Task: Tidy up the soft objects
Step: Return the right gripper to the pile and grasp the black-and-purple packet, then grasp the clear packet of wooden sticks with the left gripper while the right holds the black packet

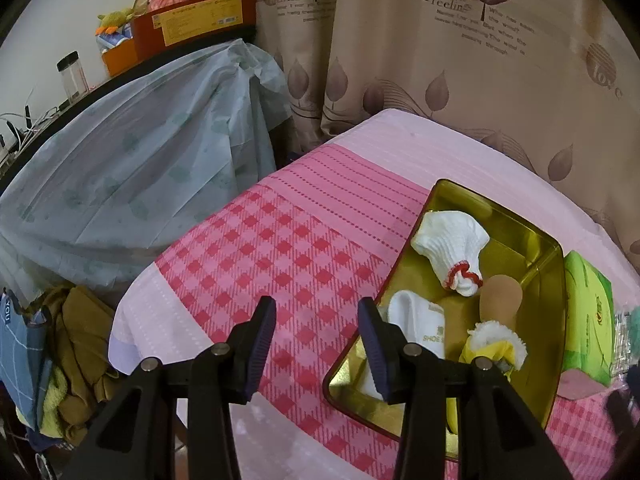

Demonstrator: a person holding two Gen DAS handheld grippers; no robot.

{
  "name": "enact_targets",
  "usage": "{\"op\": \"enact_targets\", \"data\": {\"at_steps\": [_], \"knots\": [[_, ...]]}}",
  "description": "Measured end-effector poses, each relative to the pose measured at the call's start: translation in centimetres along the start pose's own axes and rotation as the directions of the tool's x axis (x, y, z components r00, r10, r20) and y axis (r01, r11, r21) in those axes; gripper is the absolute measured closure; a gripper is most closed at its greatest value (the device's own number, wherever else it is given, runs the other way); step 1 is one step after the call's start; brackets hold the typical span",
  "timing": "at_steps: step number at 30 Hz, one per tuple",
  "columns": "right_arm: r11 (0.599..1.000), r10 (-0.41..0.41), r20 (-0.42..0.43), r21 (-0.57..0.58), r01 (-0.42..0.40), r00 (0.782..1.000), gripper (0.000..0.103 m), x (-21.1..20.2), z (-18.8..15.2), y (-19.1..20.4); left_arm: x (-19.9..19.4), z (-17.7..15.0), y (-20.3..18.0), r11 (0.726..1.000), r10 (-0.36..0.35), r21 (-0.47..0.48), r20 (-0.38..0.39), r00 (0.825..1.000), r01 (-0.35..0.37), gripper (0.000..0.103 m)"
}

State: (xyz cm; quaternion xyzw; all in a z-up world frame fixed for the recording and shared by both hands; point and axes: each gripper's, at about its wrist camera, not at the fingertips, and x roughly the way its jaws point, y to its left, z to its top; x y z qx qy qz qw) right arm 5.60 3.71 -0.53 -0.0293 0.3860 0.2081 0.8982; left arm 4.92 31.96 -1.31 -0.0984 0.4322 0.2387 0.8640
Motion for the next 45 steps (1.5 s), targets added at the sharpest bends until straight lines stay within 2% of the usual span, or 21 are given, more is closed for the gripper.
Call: {"op": "enact_targets", "data": {"at_steps": [3, 8, 12, 14, 20, 22, 23, 24, 25, 29, 33, 39, 41, 45], "knots": [[0.992, -0.103, -0.007, 0.072, 0.103, 0.995, 0.042, -1.3, -1.0, -5.2, 0.0, -0.1, -0.3, 1.000, 0.003, 0.006, -0.001, 1.000, -0.003, 0.060], [0.942, -0.277, -0.044, 0.187, 0.280, 0.960, 0.042, -3.0, -3.3, -13.7, -0.1, -0.2, -0.5, 1.000, 0.007, 0.010, 0.002, 1.000, -0.007, 0.060], [0.906, -0.335, -0.088, 0.244, 0.346, 0.938, 0.041, -3.1, -5.1, -17.8, -0.3, -0.3, -0.9, 0.999, 0.018, 0.032, 0.008, 1.000, -0.018, 0.060], [0.897, -0.336, -0.107, 0.266, 0.353, 0.936, 0.040, -2.5, -5.8, -19.2, -0.3, -0.5, -1.1, 0.999, 0.023, 0.047, 0.013, 1.000, -0.023, 0.060], [0.891, -0.337, -0.132, 0.276, 0.361, 0.932, 0.040, -0.5, -6.5, -20.9, -0.3, -0.8, -2.0, 0.996, 0.029, 0.081, 0.026, 0.999, -0.031, 0.060], [0.891, -0.333, -0.133, 0.281, 0.357, 0.934, 0.043, -0.1, -6.6, -21.4, -0.4, -1.0, -2.3, 0.995, 0.032, 0.094, 0.032, 0.999, -0.035, 0.060], [0.892, -0.327, -0.133, 0.284, 0.352, 0.936, 0.050, -0.1, -6.7, -21.6, -0.4, -1.0, -2.6, 0.994, 0.033, 0.101, 0.035, 0.999, -0.036, 0.060], [0.894, -0.319, -0.131, 0.286, 0.344, 0.939, 0.061, -0.1, -6.8, -21.6, -0.4, -1.1, -2.8, 0.993, 0.034, 0.111, 0.038, 0.999, -0.038, 0.060], [0.895, -0.314, -0.128, 0.291, 0.339, 0.941, 0.063, -0.1, -7.0, -21.9, -0.4, -1.3, -3.1, 0.992, 0.037, 0.120, 0.039, 0.999, -0.042, 0.060], [0.897, -0.298, -0.124, 0.304, 0.322, 0.947, 0.064, -1.0, -7.9, -22.0, -0.6, -1.6, -4.3, 0.986, 0.043, 0.157, 0.041, 0.998, -0.049, 0.060], [0.894, -0.282, -0.132, 0.322, 0.311, 0.950, 0.064, -2.1, -9.3, -22.6, -2.1, -1.8, -5.7, 0.979, 0.031, 0.200, 0.082, 0.996, -0.047, 0.060], [0.876, -0.354, -0.164, 0.286, 0.388, 0.921, 0.065, -3.8, -11.1, -23.3, -4.5, -2.4, -9.4, 0.967, -0.079, 0.249, 0.081, 0.994, 0.057, 0.060], [0.864, -0.390, -0.175, 0.271, 0.425, 0.904, 0.065, -4.3, -11.5, -23.8, -5.1, -2.7, -11.3, 0.955, -0.120, 0.280, 0.066, 0.991, 0.097, 0.060], [0.852, -0.398, -0.171, 0.295, 0.432, 0.901, 0.066, -4.8, -12.2, -25.2, -6.5, -3.5, -16.2, 0.913, -0.228, 0.349, 0.010, 0.974, 0.211, 0.060]]}}
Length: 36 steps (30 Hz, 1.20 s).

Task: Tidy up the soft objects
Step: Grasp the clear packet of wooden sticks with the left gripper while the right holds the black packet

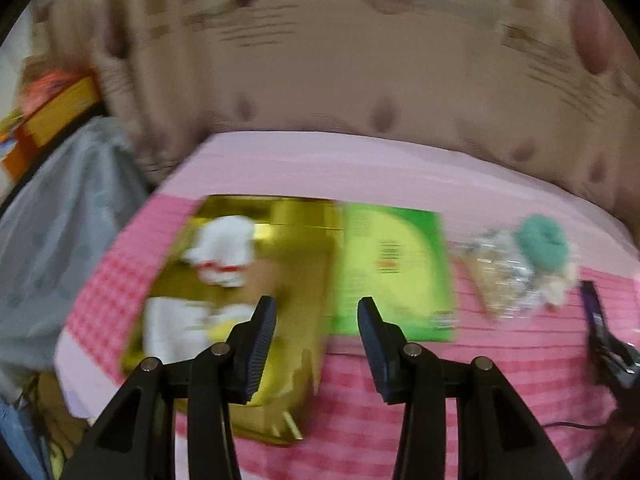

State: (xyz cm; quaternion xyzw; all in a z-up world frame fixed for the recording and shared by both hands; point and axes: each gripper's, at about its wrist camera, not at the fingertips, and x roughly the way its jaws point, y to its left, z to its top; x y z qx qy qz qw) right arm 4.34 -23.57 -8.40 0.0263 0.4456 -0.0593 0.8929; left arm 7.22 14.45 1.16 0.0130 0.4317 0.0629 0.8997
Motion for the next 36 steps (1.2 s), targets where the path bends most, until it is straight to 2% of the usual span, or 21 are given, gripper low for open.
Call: {"op": "enact_targets", "data": {"at_steps": [4, 7, 9, 13, 15, 18, 22, 25, 28, 30, 32, 34, 36], "knots": [[1.000, 0.016, 0.005, 0.010, -0.016, 1.000, 0.065, 0.1, 0.0, -0.3, 0.4, 1.2, -4.9, 0.991, -0.123, 0.050, -0.059, 0.991, 0.126, 0.057], [1.000, 0.025, 0.006, 0.013, -0.025, 1.000, 0.064, 0.2, 0.1, -0.3, 1.1, 2.3, -8.7, 0.972, -0.220, 0.055, -0.120, 0.968, 0.228, 0.051], [0.999, 0.034, 0.006, 0.015, -0.035, 0.999, 0.062, 0.3, 0.2, -0.5, 1.5, 2.9, -11.2, 0.962, -0.253, 0.069, -0.137, 0.958, 0.264, 0.048], [0.999, 0.045, 0.006, 0.019, -0.045, 0.999, 0.061, 0.5, 0.2, -0.8, 3.0, 3.8, -15.6, 0.953, -0.251, 0.126, -0.174, 0.952, 0.274, 0.048], [0.999, 0.047, 0.007, 0.018, -0.047, 0.999, 0.060, 0.5, 0.2, -0.7, 4.5, 4.3, -17.2, 0.948, -0.272, 0.106, -0.226, 0.936, 0.301, 0.048], [0.999, 0.048, 0.006, 0.015, -0.048, 0.999, 0.059, 0.5, 0.2, -0.6, 6.5, 4.9, -18.0, 0.951, -0.280, 0.053, -0.273, 0.920, 0.305, 0.048], [0.999, 0.052, 0.004, 0.005, -0.052, 0.999, 0.056, 0.4, 0.1, -0.5, 8.3, 5.6, -18.9, 0.965, -0.242, 0.024, -0.287, 0.927, 0.260, 0.048], [0.998, 0.057, 0.003, 0.002, -0.057, 0.998, 0.054, 0.5, 0.2, -0.3, 9.2, 5.8, -19.6, 0.965, -0.248, 0.003, -0.300, 0.921, 0.260, 0.048], [0.998, 0.058, 0.003, -0.002, -0.058, 0.998, 0.053, 0.5, 0.2, -0.1, 10.2, 5.6, -20.2, 0.974, -0.213, 0.008, -0.316, 0.924, 0.227, 0.048], [0.998, 0.060, 0.003, -0.003, -0.060, 0.998, 0.053, 0.4, 0.0, -0.2, 11.0, 5.3, -20.1, 0.976, -0.206, -0.007, -0.337, 0.919, 0.217, 0.048], [0.998, 0.062, 0.002, -0.004, -0.062, 0.998, 0.052, 0.5, 0.1, -0.3, 11.6, 4.9, -20.0, 0.977, -0.206, -0.012, -0.350, 0.914, 0.215, 0.040], [0.998, 0.062, 0.002, -0.005, -0.062, 0.998, 0.051, 0.3, -0.1, -0.4, 12.1, 4.5, -20.0, 0.978, -0.199, -0.010, -0.355, 0.913, 0.209, 0.038], [0.998, 0.063, 0.002, -0.007, -0.063, 0.998, 0.050, 0.1, -0.2, -0.4, 12.2, 4.3, -19.8, 0.979, -0.193, -0.004, -0.341, 0.920, 0.204, 0.037]]}}
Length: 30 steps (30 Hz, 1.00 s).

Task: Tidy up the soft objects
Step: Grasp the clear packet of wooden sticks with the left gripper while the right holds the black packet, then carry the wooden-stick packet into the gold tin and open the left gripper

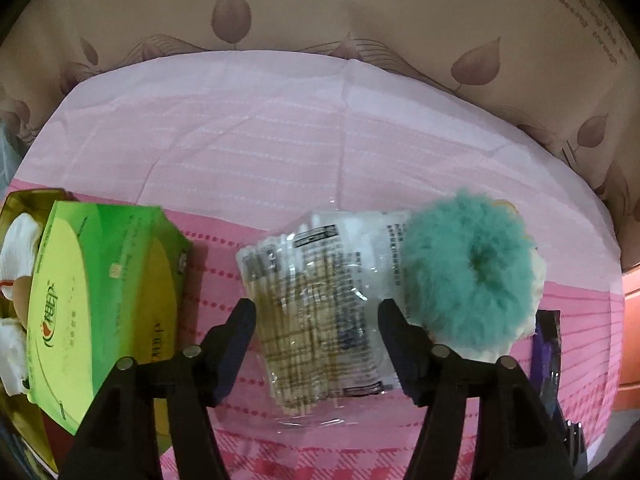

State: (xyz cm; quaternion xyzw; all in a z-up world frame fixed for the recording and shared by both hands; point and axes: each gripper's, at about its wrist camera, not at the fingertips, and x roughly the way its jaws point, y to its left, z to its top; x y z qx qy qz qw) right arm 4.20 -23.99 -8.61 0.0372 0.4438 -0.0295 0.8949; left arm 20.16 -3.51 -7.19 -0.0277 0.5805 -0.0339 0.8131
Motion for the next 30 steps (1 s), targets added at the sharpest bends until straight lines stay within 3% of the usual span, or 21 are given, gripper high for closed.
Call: {"op": "enact_targets", "data": {"at_steps": [7, 11, 30], "knots": [[1.000, -0.002, -0.001, -0.004, 0.002, 1.000, 0.049, -0.2, -0.2, 0.1, -0.2, -1.1, 1.1, 0.999, -0.043, 0.010, 0.014, 0.999, 0.042, 0.041], [1.000, -0.002, -0.001, -0.005, 0.002, 1.000, 0.048, -0.2, -0.2, 0.1, -0.5, -2.0, 1.5, 0.997, -0.074, 0.007, 0.024, 0.997, 0.074, 0.075], [1.000, -0.002, -0.002, -0.007, 0.002, 1.000, 0.047, -0.1, -0.1, 0.2, -1.0, -3.8, 0.5, 0.987, -0.010, 0.158, 0.062, 0.998, 0.000, 0.080]]}}
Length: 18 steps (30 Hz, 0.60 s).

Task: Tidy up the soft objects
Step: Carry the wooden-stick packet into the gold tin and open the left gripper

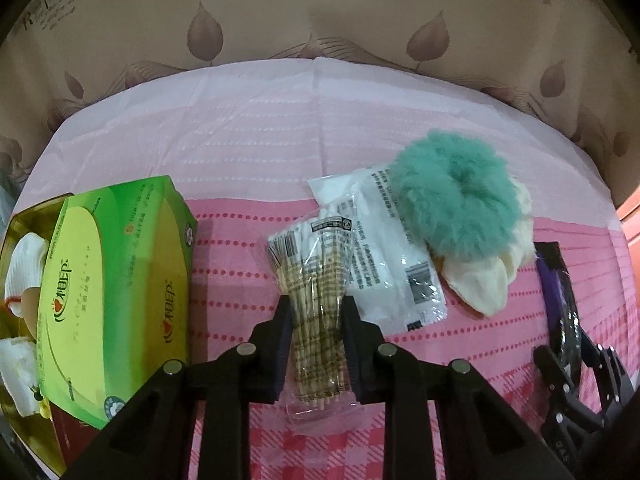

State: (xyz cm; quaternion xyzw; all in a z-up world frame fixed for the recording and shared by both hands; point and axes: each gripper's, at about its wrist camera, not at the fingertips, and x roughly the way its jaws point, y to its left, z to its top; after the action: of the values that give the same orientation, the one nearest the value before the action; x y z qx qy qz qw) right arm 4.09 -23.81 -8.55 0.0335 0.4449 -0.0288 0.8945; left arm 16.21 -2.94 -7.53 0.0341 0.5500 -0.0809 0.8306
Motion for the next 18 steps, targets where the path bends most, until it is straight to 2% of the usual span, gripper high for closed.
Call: {"op": "enact_targets", "data": {"at_steps": [18], "knots": [[1.000, -0.001, 0.000, 0.000, 0.001, 1.000, 0.046, 0.0, 0.1, 0.0, -4.3, -1.7, 0.0, 0.997, -0.038, 0.074, 0.043, 0.998, 0.035, 0.082]]}}
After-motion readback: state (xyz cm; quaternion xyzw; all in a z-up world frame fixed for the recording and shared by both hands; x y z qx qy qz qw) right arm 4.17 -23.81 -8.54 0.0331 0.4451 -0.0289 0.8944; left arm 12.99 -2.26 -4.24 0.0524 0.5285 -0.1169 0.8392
